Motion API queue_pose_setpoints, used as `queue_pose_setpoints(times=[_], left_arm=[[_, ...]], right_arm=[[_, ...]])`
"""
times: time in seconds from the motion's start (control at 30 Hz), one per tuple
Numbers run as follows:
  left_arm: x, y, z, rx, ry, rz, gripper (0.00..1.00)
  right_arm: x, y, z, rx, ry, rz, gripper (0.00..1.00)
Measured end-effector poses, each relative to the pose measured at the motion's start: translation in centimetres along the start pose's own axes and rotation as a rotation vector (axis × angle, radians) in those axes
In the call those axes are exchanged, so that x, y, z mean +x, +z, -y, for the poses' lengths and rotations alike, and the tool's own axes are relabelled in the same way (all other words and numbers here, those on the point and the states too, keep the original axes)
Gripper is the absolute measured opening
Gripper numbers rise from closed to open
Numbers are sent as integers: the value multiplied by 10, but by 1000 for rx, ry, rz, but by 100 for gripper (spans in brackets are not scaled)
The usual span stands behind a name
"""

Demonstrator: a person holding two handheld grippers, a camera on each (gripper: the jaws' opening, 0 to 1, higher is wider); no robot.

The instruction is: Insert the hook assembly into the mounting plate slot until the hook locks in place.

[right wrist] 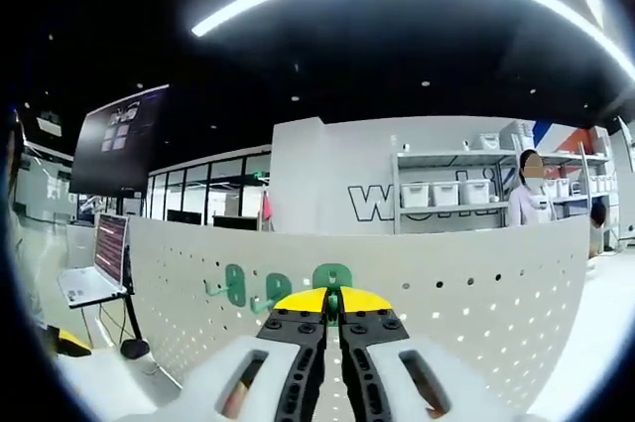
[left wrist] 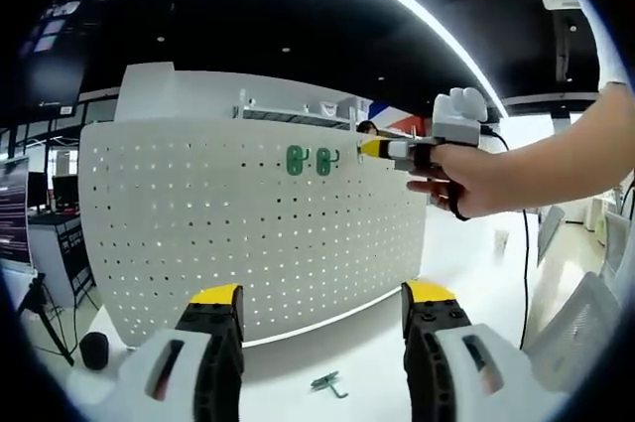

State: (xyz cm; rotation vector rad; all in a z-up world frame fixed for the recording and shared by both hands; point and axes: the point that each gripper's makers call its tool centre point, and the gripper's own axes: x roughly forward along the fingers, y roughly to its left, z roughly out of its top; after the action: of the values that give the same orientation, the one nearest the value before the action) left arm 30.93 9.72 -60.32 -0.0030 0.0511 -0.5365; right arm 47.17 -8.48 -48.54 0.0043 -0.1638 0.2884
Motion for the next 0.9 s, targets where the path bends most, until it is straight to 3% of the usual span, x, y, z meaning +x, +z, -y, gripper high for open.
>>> queue_pose_setpoints(times=[0.47,0.9], left_arm=[[-1,3,-2,-21,-9,16,63],[-1,-1,-5,-21,5,-10,63]], right_arm=[[14,-5,2,4,0,-2,1],[19,-14,4,3,4,-19,1]])
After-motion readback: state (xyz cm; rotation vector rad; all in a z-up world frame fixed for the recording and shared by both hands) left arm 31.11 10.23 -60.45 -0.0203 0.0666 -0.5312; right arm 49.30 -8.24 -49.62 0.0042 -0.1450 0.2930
